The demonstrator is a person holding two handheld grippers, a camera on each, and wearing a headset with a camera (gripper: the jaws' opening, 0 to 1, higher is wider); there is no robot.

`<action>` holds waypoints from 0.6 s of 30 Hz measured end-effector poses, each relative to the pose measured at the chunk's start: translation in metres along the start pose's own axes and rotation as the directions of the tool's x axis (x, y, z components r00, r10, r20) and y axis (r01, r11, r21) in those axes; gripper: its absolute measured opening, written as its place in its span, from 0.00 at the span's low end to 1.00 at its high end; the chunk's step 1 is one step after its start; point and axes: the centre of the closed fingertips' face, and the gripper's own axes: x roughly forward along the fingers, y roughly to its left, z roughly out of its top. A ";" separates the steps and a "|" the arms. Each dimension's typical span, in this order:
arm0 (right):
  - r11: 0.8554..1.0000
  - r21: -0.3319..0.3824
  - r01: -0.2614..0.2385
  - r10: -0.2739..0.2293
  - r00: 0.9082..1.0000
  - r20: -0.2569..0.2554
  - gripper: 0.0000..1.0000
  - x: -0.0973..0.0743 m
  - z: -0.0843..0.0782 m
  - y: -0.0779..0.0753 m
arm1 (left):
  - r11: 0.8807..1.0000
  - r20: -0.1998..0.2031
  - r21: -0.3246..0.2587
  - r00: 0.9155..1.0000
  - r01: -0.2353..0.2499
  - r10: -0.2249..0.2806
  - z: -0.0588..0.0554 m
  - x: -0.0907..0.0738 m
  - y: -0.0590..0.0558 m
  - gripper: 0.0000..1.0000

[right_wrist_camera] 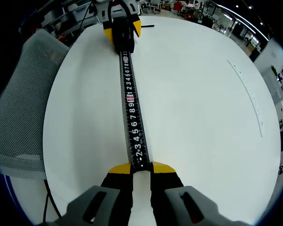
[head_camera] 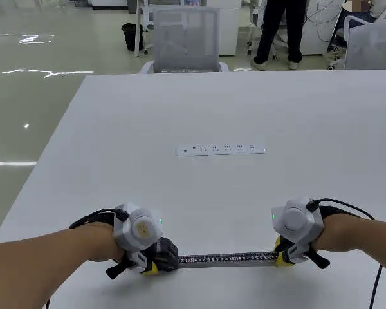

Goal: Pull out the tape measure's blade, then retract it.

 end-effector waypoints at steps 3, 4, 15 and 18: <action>1.000 0.004 0.000 0.000 1.000 -0.001 0.13 0.001 -0.002 -0.001 | 1.000 0.001 -0.002 1.000 0.001 -0.001 0.000 0.000 0.000 0.34; 1.000 0.004 -0.001 0.001 1.000 -0.001 0.12 0.001 -0.002 -0.001 | 1.000 0.002 -0.002 1.000 0.001 -0.001 0.000 0.000 0.000 0.34; 1.000 0.006 -0.003 0.003 1.000 -0.002 0.13 0.000 -0.003 -0.001 | 1.000 0.006 -0.004 1.000 -0.001 0.001 0.000 0.000 0.000 0.34; 1.000 0.016 -0.002 0.002 1.000 0.007 0.13 0.000 -0.003 -0.001 | 1.000 0.006 -0.006 1.000 -0.004 0.004 0.000 0.000 0.000 0.34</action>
